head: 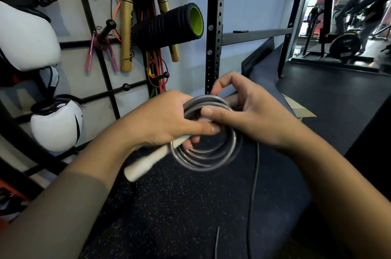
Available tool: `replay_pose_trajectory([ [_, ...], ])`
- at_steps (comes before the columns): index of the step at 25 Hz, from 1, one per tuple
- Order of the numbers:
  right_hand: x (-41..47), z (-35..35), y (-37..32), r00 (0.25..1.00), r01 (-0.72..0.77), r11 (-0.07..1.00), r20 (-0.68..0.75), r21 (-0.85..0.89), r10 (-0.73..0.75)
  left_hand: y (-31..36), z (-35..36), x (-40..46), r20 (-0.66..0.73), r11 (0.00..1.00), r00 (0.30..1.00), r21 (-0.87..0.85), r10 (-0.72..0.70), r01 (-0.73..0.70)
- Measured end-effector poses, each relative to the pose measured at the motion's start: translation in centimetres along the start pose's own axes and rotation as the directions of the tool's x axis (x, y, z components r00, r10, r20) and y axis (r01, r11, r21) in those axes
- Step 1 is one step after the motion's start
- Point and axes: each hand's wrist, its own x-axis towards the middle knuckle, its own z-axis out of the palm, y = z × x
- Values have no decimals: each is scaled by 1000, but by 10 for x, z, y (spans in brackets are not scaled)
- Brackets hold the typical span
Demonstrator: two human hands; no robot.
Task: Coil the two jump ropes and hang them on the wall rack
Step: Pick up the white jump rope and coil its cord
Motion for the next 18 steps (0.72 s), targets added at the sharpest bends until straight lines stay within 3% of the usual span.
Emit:
replay_pose_trajectory([
  [6, -5, -14, 4, 996, 10, 997, -90, 73, -4, -6, -8, -1, -45, 971, 992, -204, 118, -125],
  [8, -7, -28, 9, 990, -24, 1000, -136, -5, 23, -9, -17, -2, -83, 945, 989, -297, 122, -141],
  [10, -6, -41, 23, 960, -80, 993, -276, -87, 53, -8, -22, -4, -170, 836, 979, -516, 114, -187],
  [12, -6, -42, 36, 919, -147, 989, -371, -7, 134, -4, -20, -4, -257, 692, 964, -684, 68, -231],
  [15, -4, -15, 46, 959, -195, 965, -171, 175, 225, 5, 7, 2, -356, 486, 932, -829, -74, -278],
  [17, 4, 14, 41, 984, -178, 951, 15, 253, 180, 11, 31, 11, -419, 376, 882, -869, -216, -321],
  [18, 8, 28, 39, 988, -152, 944, 31, 292, 149, 10, 40, 15, -456, 340, 843, -870, -284, -356],
])
